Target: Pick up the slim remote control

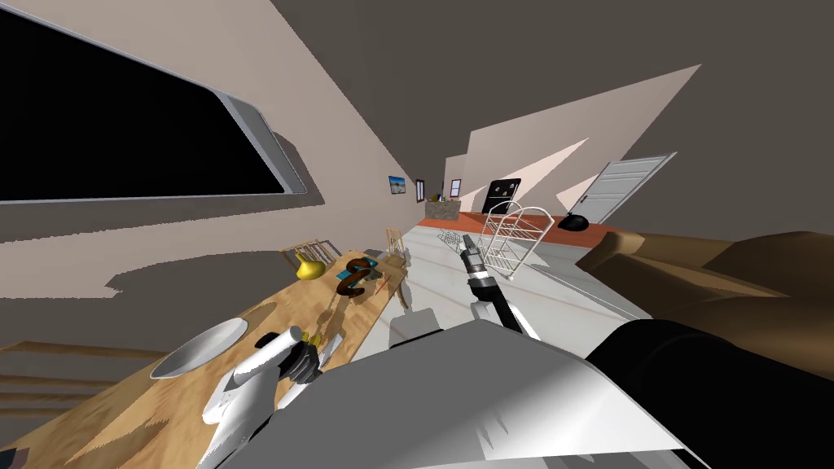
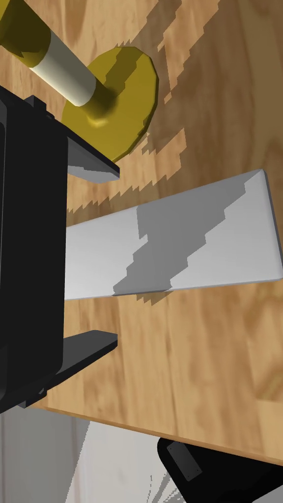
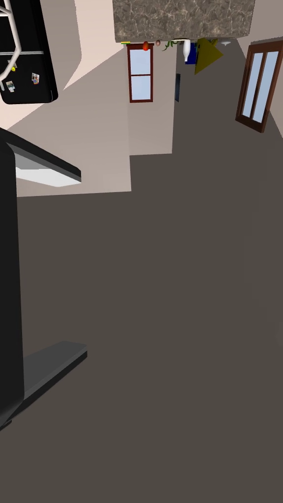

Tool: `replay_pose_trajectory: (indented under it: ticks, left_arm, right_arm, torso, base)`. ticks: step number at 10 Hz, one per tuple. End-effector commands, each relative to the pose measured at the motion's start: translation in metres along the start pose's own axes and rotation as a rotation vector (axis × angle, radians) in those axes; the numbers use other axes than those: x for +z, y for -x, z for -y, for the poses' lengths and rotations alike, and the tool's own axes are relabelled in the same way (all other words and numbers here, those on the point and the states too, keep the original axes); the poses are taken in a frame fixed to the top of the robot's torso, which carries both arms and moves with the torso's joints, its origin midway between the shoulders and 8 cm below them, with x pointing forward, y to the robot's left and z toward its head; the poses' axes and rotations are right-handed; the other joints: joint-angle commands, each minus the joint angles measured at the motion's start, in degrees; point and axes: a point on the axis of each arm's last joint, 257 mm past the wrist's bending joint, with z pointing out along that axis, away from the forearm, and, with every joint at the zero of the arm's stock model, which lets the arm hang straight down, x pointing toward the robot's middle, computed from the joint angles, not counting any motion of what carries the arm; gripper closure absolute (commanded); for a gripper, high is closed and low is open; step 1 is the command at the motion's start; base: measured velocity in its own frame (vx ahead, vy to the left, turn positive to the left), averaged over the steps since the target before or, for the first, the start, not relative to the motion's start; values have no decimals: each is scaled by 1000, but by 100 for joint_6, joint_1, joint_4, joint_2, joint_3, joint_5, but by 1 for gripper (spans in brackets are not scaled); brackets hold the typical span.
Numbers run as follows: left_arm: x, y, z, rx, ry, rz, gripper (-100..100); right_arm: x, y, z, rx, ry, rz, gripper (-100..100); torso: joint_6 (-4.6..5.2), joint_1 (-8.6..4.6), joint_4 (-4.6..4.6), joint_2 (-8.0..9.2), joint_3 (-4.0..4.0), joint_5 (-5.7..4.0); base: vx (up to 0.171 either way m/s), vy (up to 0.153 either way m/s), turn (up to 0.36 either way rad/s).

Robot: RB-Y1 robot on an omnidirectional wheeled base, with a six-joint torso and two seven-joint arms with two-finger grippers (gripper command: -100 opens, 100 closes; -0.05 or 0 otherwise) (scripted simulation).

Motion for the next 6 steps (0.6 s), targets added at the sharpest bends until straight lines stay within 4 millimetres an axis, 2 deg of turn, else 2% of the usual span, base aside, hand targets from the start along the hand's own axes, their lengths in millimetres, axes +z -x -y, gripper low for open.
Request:
replay_pose_trajectory:
  ticks: [1, 2, 3, 6]
  left_arm:
    - [8, -3, -3, 3, -1, 1, -100]
    - [4, -2, -3, 2, 0, 0, -100]
    - [5, -2, -3, 2, -1, 0, 100]
    - [5, -2, -4, 0, 1, 0, 100]
  right_arm:
    - [0, 0, 0, 0, 0, 0, 0]
    - [0, 0, 0, 0, 0, 0, 0]
    - [0, 0, 0, 0, 0, 0, 0]
    - [0, 0, 0, 0, 0, 0, 0]
  torso:
    - [0, 0, 0, 0, 0, 0]
    - [0, 1, 0, -1, 0, 0]
    - [0, -2, 0, 2, 1, -1]
    - [5, 1, 1, 1, 1, 0]
  base:
    - [18, 22, 16]
    - [8, 10, 2]
    - [0, 0, 0]
    - [0, 0, 3]
